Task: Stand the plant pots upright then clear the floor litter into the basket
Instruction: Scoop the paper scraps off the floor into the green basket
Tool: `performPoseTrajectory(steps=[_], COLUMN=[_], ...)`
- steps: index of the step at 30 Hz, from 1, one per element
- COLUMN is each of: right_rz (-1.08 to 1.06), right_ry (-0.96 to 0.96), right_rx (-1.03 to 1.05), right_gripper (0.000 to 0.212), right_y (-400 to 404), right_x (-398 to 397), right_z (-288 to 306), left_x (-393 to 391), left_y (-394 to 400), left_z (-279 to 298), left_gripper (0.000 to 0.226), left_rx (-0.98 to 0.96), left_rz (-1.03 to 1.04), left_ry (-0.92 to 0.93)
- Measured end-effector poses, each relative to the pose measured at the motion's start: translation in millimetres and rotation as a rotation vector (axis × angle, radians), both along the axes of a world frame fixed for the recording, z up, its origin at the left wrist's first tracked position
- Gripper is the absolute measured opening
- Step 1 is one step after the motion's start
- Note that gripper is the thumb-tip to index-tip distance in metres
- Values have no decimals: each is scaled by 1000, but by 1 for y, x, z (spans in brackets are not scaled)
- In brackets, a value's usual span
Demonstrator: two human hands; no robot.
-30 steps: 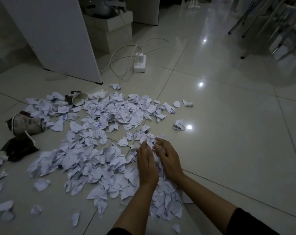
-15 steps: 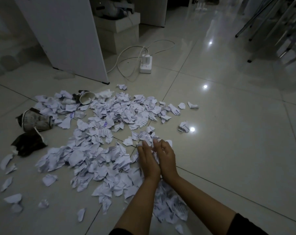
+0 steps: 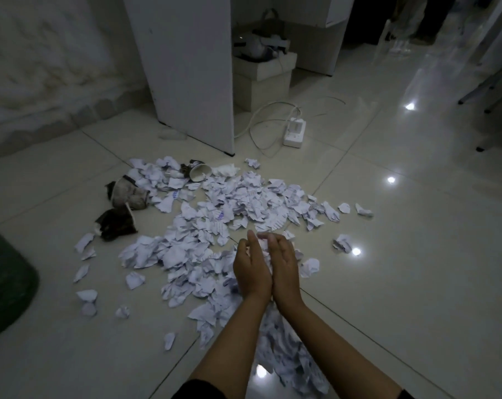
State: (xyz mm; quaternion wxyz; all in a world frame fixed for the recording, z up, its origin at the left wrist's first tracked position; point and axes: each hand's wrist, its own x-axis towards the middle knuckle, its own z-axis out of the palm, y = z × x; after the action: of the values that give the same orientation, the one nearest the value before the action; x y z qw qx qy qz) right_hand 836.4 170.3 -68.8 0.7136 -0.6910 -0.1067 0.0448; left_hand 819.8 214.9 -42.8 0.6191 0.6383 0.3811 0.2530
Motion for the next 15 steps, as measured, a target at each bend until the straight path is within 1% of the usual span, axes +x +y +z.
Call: performPoseTrajectory(steps=[1, 3, 5, 8, 10, 15], right_rz=[24, 29, 11, -15, -34, -45], right_ry=[29, 61, 44, 48, 33, 58], right_rx=[35, 83, 118, 165, 159, 158], right_gripper=[36, 32, 38, 47, 50, 59], right_y=[8, 27, 45, 70, 84, 111], right_x=[-4, -11, -18, -25, -28, -30], right_z=[7, 20, 35, 57, 70, 100], left_x=[-4, -9, -13, -21, -27, -33], left_y=[8, 26, 43, 66, 79, 103], left_z=[6, 16, 27, 48, 60, 92], left_gripper=[30, 45, 54, 57, 60, 59], left_rx=[12, 23, 7, 0, -12, -25], left_rz=[10, 39, 78, 100, 109, 127], left_ry=[-18, -44, -45, -46, -44, -46])
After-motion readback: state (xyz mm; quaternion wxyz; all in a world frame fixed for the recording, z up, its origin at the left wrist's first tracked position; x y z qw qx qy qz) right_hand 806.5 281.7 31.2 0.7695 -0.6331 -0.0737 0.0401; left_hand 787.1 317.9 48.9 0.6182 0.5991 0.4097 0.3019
